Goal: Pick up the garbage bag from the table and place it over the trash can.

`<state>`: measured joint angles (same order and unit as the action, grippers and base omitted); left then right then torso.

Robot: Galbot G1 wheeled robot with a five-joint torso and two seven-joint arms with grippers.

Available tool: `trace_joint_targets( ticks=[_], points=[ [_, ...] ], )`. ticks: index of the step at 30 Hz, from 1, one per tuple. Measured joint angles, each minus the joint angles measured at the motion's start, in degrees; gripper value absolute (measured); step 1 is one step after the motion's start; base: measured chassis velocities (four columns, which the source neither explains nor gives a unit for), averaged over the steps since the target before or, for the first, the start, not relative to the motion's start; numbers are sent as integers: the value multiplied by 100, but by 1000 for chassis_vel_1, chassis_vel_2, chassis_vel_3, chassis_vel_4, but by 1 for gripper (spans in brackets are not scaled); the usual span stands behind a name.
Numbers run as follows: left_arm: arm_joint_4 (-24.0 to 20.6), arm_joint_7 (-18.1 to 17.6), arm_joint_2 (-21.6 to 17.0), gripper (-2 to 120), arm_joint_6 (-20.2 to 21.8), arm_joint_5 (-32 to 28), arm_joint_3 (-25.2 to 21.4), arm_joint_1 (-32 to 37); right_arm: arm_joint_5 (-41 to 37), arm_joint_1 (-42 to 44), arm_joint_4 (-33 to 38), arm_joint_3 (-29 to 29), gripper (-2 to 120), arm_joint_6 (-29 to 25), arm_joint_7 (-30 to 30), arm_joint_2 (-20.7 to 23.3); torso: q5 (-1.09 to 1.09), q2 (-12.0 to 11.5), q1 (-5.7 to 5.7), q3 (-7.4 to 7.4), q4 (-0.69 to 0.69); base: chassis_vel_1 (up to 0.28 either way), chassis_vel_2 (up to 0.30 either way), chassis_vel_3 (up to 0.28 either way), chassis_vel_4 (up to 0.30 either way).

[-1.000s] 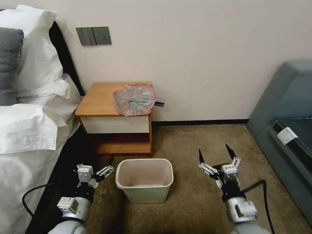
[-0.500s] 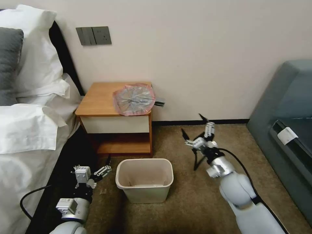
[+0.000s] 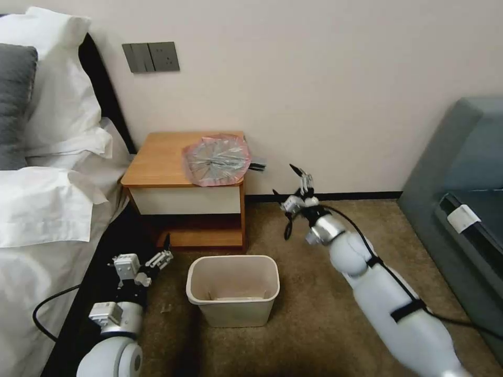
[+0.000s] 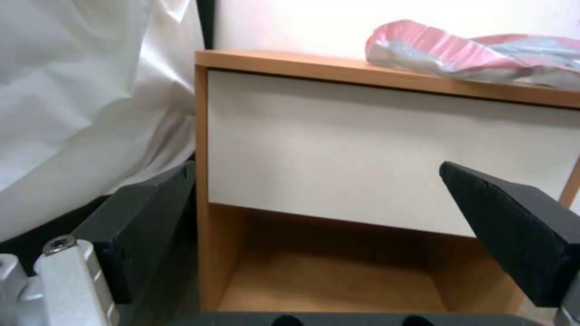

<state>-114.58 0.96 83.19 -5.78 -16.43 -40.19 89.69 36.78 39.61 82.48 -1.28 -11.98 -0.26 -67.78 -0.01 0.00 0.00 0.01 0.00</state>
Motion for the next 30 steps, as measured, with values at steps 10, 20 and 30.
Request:
trace_joint_targets(
  ticks=[10,20,30],
  points=[
    [169,-109,-24,100,20,-162,-74,-108,188,-949,-1388,529,100,-327,-60,-529,1,0,0,0,0,0,0,0,0],
    [205,-112,-19,100,30,-214,-79,-115,479,-1320,-2082,531,100,-521,68,-790,0,0,0,-1,0,0,0,0,0],
    [234,-189,14,100,93,-214,-19,-214,437,-1309,-2022,502,70,-535,-48,-759,1,0,0,-1,-1,0,0,0,0]
  ],
)
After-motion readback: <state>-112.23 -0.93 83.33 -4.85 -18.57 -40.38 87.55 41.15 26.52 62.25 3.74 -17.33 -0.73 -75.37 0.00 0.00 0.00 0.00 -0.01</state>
